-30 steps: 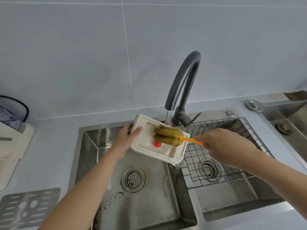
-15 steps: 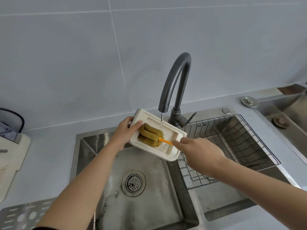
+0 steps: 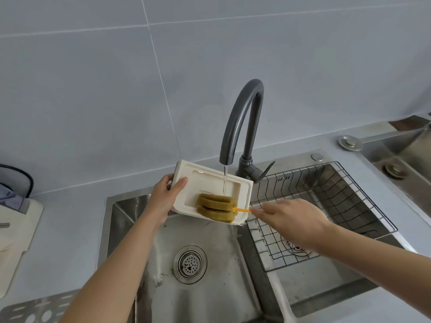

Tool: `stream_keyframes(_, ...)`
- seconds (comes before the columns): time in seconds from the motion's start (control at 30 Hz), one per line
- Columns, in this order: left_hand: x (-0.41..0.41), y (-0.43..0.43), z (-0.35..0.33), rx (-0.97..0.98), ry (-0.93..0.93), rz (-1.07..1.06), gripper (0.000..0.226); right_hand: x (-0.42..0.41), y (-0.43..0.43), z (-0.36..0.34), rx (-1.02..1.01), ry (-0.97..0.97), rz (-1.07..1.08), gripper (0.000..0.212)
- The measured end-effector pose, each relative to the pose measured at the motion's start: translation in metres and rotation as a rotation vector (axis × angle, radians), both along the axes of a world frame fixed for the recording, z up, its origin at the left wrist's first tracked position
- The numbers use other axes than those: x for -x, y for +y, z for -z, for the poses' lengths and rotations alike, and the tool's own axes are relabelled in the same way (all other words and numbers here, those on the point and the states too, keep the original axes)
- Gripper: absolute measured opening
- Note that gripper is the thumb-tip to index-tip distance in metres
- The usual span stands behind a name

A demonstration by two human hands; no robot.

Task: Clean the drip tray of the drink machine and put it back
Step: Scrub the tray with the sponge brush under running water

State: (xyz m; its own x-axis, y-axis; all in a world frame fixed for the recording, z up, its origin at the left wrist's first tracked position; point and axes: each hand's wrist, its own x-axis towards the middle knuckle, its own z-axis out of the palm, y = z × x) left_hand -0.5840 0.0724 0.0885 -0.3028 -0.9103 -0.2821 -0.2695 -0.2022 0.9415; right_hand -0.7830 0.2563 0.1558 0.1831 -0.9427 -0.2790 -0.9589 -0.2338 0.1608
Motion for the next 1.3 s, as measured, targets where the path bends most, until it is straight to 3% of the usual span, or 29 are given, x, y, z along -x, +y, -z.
stream_keyframes(0.1, -0.010, -0.002, 0.001, -0.033, 0.023, -0.020, 0.024, 0.007, 0.000, 0.005, 0.083, 0.016, -0.055, 0.065)
stream_keyframes(0.23, -0.028, -0.006, 0.004, -0.056, 0.050, -0.093, 0.024, 0.017, 0.003, 0.004, -0.025, 0.009, 0.027, 0.060)
stream_keyframes(0.4, -0.038, -0.004, 0.006, -0.077, 0.066, -0.100, 0.024, 0.015, -0.001, 0.001, 0.006, -0.030, 0.091, 0.063)
stream_keyframes(0.57, -0.046, 0.000, 0.006, -0.092, 0.073, -0.075, 0.020, 0.017, -0.003, 0.003, 0.288, -0.049, 0.058, 0.070)
stream_keyframes(0.7, -0.049, 0.009, 0.008, -0.149, 0.077, -0.028, 0.028, 0.012, -0.006, 0.018, 0.390, -0.132, 0.011, 0.071)
stream_keyframes(0.87, -0.047, 0.020, 0.010, -0.208, 0.037, 0.066, 0.029, 0.004, -0.009, 0.021, 0.398, -0.169, -0.002, 0.066)
stream_keyframes(1.07, -0.042, 0.022, 0.006, -0.186, 0.045, 0.062, 0.034, 0.005, -0.008, 0.026, 0.359, -0.162, 0.012, 0.077)
stream_keyframes(1.3, -0.039, 0.016, -0.003, -0.144, 0.116, 0.054, 0.022, 0.024, 0.002, 0.025, 0.393, -0.142, 0.050, 0.085)
